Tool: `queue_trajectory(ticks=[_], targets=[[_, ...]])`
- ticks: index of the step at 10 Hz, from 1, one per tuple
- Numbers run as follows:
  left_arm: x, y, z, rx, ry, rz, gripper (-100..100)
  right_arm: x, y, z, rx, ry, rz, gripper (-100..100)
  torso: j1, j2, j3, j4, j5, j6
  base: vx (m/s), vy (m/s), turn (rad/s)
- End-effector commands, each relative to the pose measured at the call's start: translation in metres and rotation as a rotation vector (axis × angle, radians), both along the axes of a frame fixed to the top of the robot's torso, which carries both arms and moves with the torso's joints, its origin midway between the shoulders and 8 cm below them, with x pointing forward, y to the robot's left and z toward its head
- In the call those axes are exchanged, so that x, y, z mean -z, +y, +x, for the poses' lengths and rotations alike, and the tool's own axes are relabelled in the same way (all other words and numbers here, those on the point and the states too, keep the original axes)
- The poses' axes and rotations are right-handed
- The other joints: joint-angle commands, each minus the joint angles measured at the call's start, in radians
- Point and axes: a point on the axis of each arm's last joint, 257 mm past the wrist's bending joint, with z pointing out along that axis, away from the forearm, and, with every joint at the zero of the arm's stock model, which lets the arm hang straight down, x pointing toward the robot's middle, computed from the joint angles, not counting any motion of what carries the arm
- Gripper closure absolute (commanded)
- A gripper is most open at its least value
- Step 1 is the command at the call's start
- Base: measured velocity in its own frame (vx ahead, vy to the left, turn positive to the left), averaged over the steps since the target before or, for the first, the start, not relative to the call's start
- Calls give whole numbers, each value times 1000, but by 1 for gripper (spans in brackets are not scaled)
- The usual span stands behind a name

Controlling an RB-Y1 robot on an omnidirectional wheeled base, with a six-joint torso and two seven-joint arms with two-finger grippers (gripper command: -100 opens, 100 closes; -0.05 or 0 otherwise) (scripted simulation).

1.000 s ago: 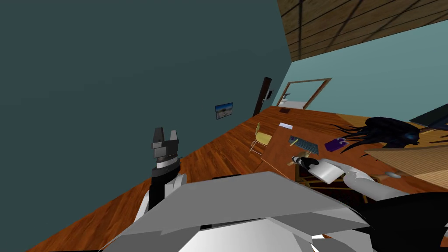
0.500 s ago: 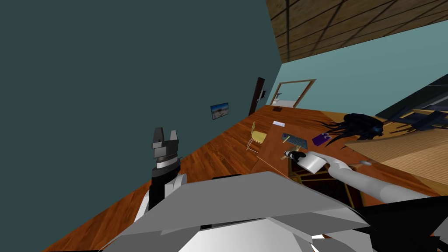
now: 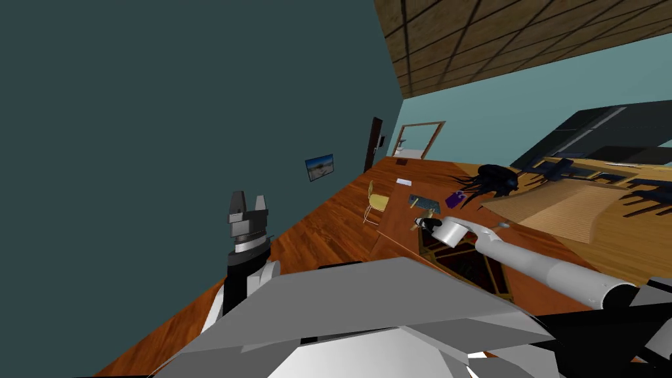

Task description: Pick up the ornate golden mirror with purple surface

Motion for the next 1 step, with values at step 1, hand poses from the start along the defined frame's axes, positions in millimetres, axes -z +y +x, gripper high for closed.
queue_trajectory(ticks=[1], targets=[[0,0,0,0,0,0,0,0,0,0,0,0,0,0,0,0,0,0,0,0,0,0,0]])
